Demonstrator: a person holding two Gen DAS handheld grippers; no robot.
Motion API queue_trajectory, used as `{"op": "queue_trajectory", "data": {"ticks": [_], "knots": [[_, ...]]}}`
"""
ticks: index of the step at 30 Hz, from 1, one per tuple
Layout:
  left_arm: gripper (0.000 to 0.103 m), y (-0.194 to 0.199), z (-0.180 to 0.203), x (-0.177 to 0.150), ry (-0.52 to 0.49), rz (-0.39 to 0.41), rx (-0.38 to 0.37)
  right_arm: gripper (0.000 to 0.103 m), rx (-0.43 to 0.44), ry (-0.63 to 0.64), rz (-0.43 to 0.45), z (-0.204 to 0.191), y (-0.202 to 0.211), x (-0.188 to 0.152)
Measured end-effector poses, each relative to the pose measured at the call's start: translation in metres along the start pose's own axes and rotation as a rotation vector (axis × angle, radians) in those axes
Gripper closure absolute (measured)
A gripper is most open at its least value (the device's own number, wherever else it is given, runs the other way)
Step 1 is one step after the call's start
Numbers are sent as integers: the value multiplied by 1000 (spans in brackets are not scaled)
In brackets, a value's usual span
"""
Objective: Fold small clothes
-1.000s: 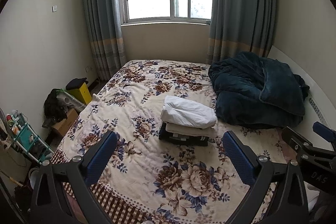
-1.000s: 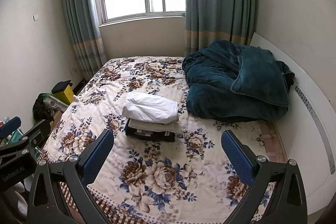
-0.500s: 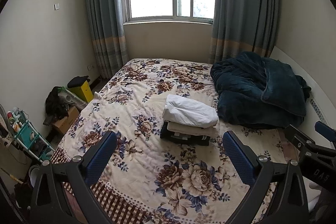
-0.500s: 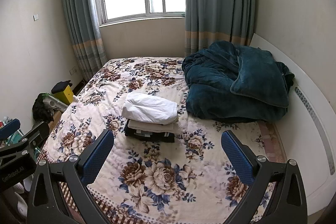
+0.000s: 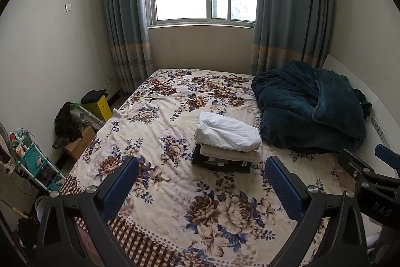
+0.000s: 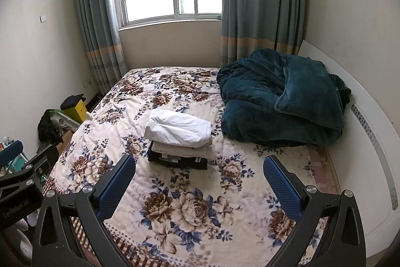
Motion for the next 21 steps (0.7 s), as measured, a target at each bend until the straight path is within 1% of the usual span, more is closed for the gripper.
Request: {"op": "queue_trajectory", "data": {"ticks": [16, 21], "knots": [[0, -2, 2, 0, 0, -2, 1, 0, 0, 3, 3, 13, -7, 0], [0, -5, 2, 2, -6, -3, -4, 0, -1, 5, 3, 11, -6, 1]]}}
Point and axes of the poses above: each gripper's, at about its wrist camera, not at the fingertips, and y roughly against the way its jaws point, z to its right, x to its top, the point moved 7 cm from there along -y, roughly the way its jaws point, and after that the axes turned 4 degrees about z, right-handed, at the moved point
